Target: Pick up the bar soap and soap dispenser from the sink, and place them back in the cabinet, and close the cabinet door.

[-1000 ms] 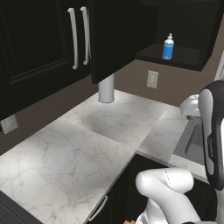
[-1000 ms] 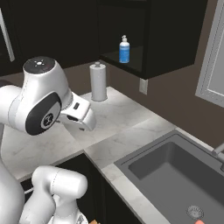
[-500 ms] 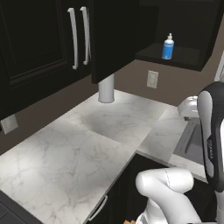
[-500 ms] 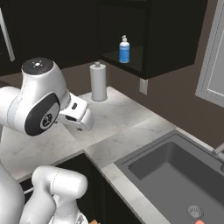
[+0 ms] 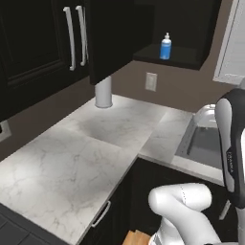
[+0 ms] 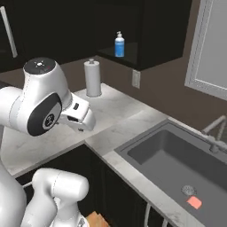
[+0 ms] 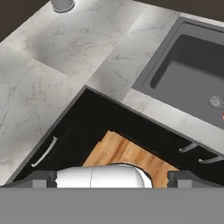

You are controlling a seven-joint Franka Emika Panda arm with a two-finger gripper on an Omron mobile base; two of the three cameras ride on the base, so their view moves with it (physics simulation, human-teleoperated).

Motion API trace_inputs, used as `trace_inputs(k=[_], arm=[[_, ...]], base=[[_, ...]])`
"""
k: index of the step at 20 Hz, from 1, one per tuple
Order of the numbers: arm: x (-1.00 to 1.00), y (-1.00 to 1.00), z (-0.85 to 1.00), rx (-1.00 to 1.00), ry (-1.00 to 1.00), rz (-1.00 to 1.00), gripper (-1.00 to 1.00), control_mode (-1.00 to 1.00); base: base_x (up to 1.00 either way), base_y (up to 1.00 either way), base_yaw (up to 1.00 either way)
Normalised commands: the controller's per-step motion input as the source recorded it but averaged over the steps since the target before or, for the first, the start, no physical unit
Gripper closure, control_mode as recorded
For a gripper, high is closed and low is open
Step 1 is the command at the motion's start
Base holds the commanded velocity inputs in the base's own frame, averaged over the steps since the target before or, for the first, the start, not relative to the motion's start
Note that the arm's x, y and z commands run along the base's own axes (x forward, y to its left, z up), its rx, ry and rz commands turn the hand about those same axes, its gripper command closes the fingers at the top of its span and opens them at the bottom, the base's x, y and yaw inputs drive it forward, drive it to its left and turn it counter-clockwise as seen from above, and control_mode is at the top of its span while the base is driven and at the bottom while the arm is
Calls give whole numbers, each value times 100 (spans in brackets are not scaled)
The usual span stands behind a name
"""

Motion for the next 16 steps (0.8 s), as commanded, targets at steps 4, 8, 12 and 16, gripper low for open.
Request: trace_inputs(k=[4,8,12,16], arm=[[0,0,0,0,0,0,-100,100],[0,0,0,0,0,0,-100,100],[0,0,0,0,0,0,-100,100],[0,0,0,0,0,0,-100,100]], base=[[-66,0,-34],[-51,0,-38],[-25,-16,-41],[-13,-40,-35]])
